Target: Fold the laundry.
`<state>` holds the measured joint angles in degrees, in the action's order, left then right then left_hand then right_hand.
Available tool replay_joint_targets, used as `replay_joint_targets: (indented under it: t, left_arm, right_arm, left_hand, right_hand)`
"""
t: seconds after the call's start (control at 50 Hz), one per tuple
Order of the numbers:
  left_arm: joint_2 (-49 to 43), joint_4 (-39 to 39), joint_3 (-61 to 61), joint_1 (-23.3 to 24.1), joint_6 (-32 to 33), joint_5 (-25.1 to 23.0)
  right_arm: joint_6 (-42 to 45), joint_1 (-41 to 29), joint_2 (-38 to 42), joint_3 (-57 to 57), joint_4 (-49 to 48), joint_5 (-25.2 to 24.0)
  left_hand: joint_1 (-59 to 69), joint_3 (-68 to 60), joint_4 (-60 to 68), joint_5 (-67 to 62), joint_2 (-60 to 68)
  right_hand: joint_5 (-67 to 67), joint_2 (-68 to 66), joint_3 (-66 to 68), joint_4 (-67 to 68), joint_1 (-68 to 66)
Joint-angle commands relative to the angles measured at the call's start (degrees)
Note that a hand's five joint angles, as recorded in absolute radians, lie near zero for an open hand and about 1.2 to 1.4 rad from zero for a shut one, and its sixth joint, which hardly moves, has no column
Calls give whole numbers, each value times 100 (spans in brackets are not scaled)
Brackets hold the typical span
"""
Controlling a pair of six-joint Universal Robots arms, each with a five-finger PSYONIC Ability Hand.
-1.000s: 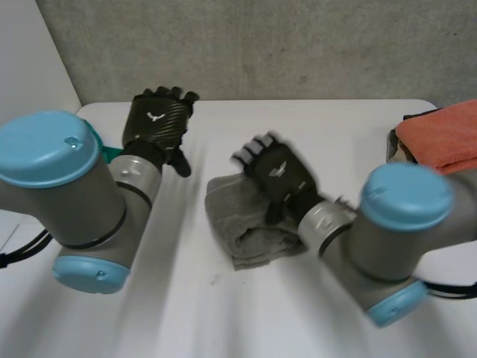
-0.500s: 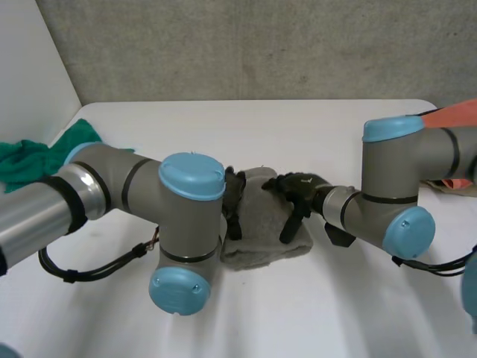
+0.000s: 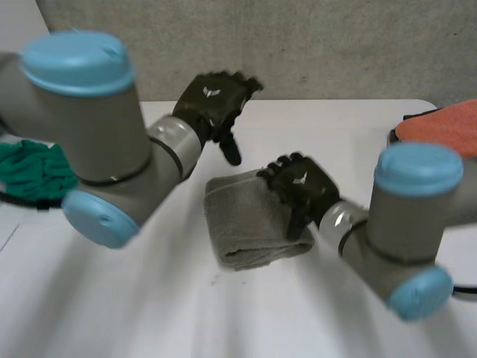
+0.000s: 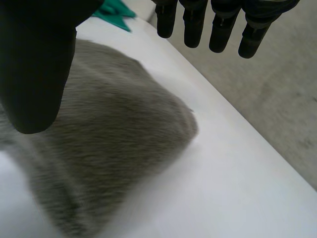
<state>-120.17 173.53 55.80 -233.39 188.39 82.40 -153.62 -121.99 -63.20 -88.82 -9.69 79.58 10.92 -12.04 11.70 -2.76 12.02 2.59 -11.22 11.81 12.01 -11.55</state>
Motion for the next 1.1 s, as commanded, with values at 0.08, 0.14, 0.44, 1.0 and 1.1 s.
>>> replay_joint_targets:
  t: [0.08,0.14,0.44,1.0,1.1]
  left_arm:
    - [161,-135,71,-198,-30,-2123]
    - [152,-223,106,-172,-21,-2175]
    - [143,-232,220,-84,5,-2140]
    - [187,-223,220,-92,-12,-2123]
    - [397,-205,176,-110,-21,-2123]
  right_arm:
    - [439,-263,352,-1137,-1509,14]
    - [447,-272,606,-1085,-1842,32]
    - [799,-246,1073,-742,-2371,32]
    - [694,-202,1337,716,-2362,40]
    - [659,148,1118,1234,-2371,163]
  left_hand:
    - [-54,166,-131,237,-163]
    - [-54,166,-131,237,-163]
    - [-54,166,-131,237,-163]
    - [-20,132,-98,204,-130]
    - [-37,149,-115,220,-147]
  right_hand:
    - [-259,122,-181,-201,155]
    - [-234,97,-156,-176,130]
    - [556,-693,634,615,-661]
    - [6741,-6878,6819,6799,-6845]
    - [6741,-6878,6819,6799,-6845]
